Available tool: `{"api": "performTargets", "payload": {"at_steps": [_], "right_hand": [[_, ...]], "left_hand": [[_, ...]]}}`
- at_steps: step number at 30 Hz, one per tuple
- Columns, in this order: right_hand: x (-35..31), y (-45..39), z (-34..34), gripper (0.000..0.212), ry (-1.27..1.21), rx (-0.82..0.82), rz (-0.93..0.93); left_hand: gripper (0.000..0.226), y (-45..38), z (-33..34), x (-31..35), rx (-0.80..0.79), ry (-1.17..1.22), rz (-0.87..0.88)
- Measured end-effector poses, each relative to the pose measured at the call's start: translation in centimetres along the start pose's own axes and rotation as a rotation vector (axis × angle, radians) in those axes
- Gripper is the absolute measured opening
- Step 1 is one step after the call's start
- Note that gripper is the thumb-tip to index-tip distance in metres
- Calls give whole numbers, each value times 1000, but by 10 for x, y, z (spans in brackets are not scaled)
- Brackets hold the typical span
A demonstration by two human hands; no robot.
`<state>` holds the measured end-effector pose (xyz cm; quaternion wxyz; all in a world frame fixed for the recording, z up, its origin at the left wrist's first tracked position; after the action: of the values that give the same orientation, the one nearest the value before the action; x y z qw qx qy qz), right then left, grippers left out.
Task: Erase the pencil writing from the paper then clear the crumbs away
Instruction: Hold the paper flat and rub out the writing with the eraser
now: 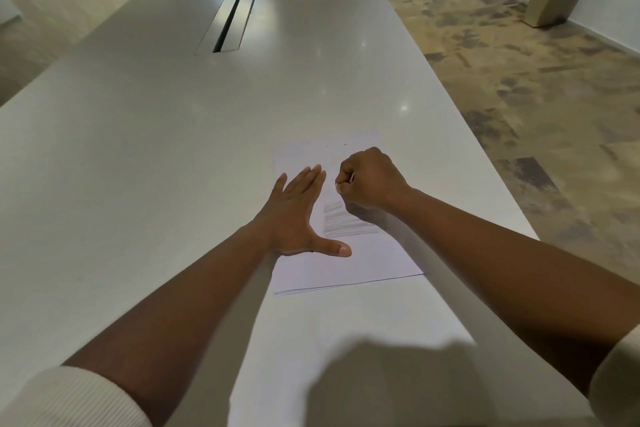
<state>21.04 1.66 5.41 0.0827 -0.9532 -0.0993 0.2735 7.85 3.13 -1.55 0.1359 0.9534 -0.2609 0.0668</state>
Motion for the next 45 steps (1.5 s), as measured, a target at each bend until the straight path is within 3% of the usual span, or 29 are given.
{"api": "performTargets", "payload": {"at_steps": [7, 15, 21, 24, 32, 35, 40, 42, 45], "right_hand": [[-37, 16, 27, 6, -163, -255, -235], [-21, -3, 9, 6, -109, -106, -139], [-45, 21, 34, 11, -210, -379, -215], [-44, 21, 37, 8, -208, -440, -193], [-26, 4, 12, 10, -154, -173, -159], [-33, 10, 15, 10, -162, -184, -215], [-48, 28, 32, 11, -196, -376, -300], [-46, 26, 30, 11, -187, -349, -299], [-37, 13, 13, 14, -184, -184, -253]], "left_hand": [[158, -2, 0, 0, 18, 27, 7], [156, -1, 0, 1, -5, 11, 0], [164, -2, -1, 2, -15, 7, -11], [165, -2, 0, 2, -11, 7, -12], [153, -1, 1, 2, -57, 3, 8], [154, -2, 2, 3, -74, 4, 0], [157, -2, 1, 3, -95, 12, -15], [157, -1, 1, 3, -95, 13, -12], [156, -1, 1, 4, -95, 2, -10]]}}
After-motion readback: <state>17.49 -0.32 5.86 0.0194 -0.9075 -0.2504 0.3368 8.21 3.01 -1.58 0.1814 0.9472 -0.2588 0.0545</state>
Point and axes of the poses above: each hand's wrist, its own y-axis away from the middle knuckle, its own z-axis out of the palm, x = y × z, the point moved 9 cm from there along -y, towards the middle knuckle, and after that the axes turned 14 degrees about -z, right-handed, at the moved point
